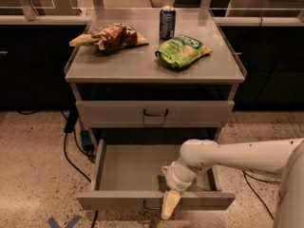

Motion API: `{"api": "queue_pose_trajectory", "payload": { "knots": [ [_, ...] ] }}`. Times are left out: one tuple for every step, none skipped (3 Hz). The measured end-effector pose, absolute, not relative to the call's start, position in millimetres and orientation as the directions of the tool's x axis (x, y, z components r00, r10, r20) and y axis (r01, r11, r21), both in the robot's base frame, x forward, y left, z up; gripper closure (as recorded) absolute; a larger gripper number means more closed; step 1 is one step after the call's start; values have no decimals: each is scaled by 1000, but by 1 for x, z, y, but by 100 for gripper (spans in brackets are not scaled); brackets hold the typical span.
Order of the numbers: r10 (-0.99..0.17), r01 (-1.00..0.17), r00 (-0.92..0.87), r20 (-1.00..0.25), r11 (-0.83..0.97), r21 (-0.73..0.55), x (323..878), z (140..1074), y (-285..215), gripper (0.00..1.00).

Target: Open middle drawer

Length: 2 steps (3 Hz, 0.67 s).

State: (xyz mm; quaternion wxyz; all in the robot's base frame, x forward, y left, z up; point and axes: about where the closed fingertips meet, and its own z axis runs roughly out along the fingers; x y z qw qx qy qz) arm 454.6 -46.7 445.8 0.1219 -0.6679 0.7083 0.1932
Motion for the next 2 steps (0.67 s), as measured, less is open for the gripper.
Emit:
{"api": "queue_pose_trajectory", "payload": {
  "knots": [
    [-915, -995, -96, -391, 99, 13, 462, 467, -62, 0],
    [-915, -995, -97, -392, 100, 13, 462, 468, -62, 0]
  ]
}}
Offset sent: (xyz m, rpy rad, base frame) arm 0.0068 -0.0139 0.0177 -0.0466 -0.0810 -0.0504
